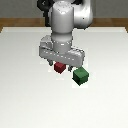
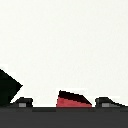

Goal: Place the red cube on top of the green cube.

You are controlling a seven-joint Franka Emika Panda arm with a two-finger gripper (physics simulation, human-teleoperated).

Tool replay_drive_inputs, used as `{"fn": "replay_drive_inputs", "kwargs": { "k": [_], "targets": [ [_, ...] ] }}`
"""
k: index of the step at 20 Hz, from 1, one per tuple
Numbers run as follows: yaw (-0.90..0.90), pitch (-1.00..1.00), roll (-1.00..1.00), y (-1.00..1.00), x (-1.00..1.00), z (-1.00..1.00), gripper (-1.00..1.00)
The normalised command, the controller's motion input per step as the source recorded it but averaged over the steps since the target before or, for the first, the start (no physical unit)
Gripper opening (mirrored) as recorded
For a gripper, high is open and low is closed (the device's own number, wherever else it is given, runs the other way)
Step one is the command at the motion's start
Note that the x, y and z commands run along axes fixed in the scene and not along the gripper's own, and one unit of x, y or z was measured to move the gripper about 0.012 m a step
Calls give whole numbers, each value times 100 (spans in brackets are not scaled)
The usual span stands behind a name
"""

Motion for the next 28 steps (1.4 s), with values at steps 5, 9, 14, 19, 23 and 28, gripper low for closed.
{"fn": "replay_drive_inputs", "kwargs": {
  "k": [5,9,14,19,23,28],
  "targets": [
    [0,0,0,0,0,-20,100],
    [0,0,0,0,0,0,100],
    [0,0,0,0,0,0,-100],
    [0,0,0,0,0,20,-100],
    [0,0,0,0,0,75,-100],
    [0,0,0,0,0,100,-100]
  ]
}}
